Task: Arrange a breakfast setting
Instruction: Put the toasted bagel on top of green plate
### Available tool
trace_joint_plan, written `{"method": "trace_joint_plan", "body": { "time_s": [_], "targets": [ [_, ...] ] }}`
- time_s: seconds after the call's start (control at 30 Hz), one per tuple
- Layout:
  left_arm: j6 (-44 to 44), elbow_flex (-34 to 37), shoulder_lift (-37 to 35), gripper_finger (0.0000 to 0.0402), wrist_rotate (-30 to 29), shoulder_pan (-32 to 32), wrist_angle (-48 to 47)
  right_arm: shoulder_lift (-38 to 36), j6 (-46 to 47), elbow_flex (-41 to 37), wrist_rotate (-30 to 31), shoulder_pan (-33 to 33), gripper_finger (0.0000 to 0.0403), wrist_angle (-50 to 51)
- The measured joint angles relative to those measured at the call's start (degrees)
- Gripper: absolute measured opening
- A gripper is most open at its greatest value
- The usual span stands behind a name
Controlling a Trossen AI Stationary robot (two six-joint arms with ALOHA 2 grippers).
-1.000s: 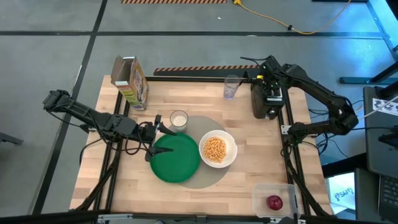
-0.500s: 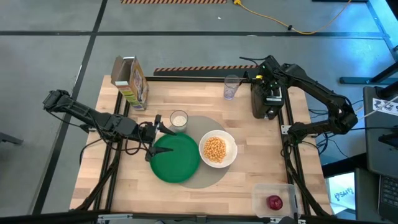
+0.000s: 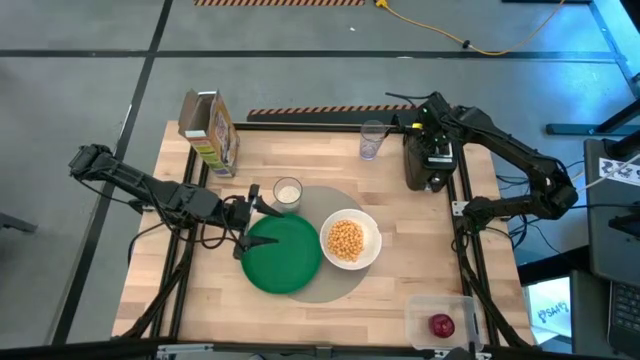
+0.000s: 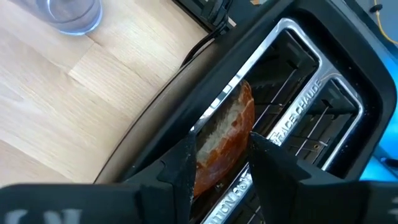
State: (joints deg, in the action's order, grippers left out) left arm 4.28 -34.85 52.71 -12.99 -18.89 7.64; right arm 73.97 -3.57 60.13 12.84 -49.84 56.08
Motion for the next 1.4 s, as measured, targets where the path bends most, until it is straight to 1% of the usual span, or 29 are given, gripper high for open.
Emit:
{"method": "trace_joint_plan", "body": {
  "time_s": [0.1, 0.17, 0.23, 0.37, 0.4, 0.43, 0.57, 0.7, 0.87, 1.13, 1.3, 1.4],
  "targets": [
    [-0.01, 0.0, 0.0, 0.0292, 0.0, -0.01, 0.15, 0.04, -0.29, -0.03, 0.1, -0.02, 0.0131, -0.1],
    [-0.01, 0.0, 0.0, 0.0292, 0.0, -0.01, 0.17, 0.07, -0.79, -0.03, 0.08, 0.0, 0.0118, -0.02],
    [-0.01, 0.0, 0.0, 0.0292, 0.0, 0.01, 0.3, 0.1, -1.12, -0.07, 0.11, 0.0, 0.0092, -0.08],
    [-0.02, -0.01, 0.0, 0.0292, 0.0, 0.0, 1.03, 0.45, -1.42, -0.37, 1.09, -0.02, 0.0021, 0.45],
    [-0.01, -0.01, 0.0, 0.0292, 0.0, 0.01, 1.16, 0.67, -1.43, -0.4, 1.61, -0.02, 0.0012, 0.27],
    [-0.02, -0.02, 0.0, 0.0292, 0.0, 0.01, 1.16, 0.52, -1.42, -0.38, 1.71, 0.0, 0.001, 0.48],
    [-0.01, -0.02, 0.0, 0.0292, 0.0, 0.01, 1.18, 0.43, -1.38, -0.34, 1.97, 0.0, 0.0021, 0.85],
    [-0.01, -0.02, 0.0, 0.0292, 0.0, 0.0, 1.16, 0.26, -1.42, -0.33, 2.69, 0.0, 0.0006, 0.95],
    [-0.01, -0.02, 0.0, 0.0292, 0.0, 0.0, 1.16, -0.55, -1.41, 0.01, 3.38, 0.0, 0.0007, 1.26],
    [-0.01, -0.02, 0.0, 0.0292, 0.02, -0.01, 1.16, -3.19, -2.37, 7.13, 5.1, -0.07, 0.0003, 4.84],
    [-0.01, -0.02, 0.0, 0.0292, 0.0, -0.01, 1.16, -3.37, -2.74, 11.08, 5.48, -0.04, 0.0002, 8.92],
    [-0.01, -0.02, -0.01, 0.0292, 0.0, -0.01, 1.32, -3.39, -2.91, 12.43, 5.69, 0.01, 0.0002, 9.7]
  ]
}}
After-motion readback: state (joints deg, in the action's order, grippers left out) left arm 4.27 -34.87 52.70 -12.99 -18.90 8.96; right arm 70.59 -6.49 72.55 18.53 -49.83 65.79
